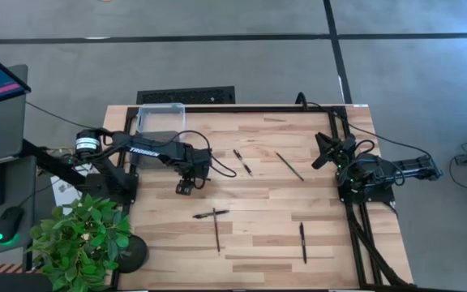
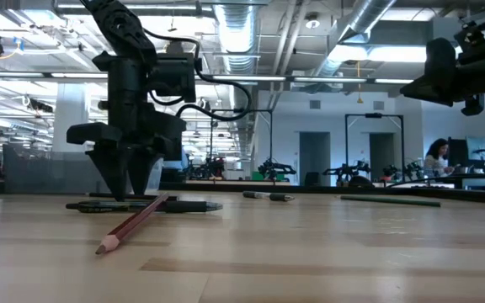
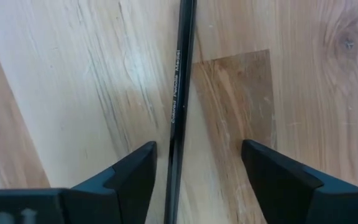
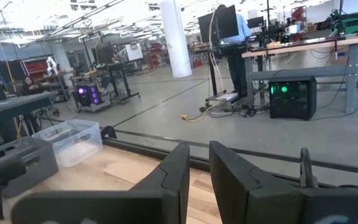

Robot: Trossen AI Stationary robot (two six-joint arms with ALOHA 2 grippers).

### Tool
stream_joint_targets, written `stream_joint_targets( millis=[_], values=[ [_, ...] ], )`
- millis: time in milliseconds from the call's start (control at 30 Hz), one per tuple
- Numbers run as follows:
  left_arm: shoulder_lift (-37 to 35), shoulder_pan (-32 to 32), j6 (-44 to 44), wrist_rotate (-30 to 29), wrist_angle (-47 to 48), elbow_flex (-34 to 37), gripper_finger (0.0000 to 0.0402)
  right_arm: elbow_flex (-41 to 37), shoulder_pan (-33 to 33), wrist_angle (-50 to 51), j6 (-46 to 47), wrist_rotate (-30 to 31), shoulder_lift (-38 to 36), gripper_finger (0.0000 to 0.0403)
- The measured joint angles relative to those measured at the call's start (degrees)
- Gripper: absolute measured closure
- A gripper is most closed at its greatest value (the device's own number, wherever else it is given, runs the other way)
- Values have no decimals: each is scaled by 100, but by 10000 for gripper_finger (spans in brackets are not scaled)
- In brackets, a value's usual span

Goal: Sort pens & pencils
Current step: Put the black pencil into the white bin

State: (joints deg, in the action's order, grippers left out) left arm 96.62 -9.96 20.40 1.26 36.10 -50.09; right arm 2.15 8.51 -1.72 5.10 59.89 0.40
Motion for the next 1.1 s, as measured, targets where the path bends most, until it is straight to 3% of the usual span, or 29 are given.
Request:
stream_joint_targets(
  millis=[433,1100],
  values=[
    [2,9,-145,21,-22,4,290,0,0,-1,-2,1,0,321],
    [4,9,-64,-42,-202,22,371,0,0,-2,-2,1,0,321]
  ],
)
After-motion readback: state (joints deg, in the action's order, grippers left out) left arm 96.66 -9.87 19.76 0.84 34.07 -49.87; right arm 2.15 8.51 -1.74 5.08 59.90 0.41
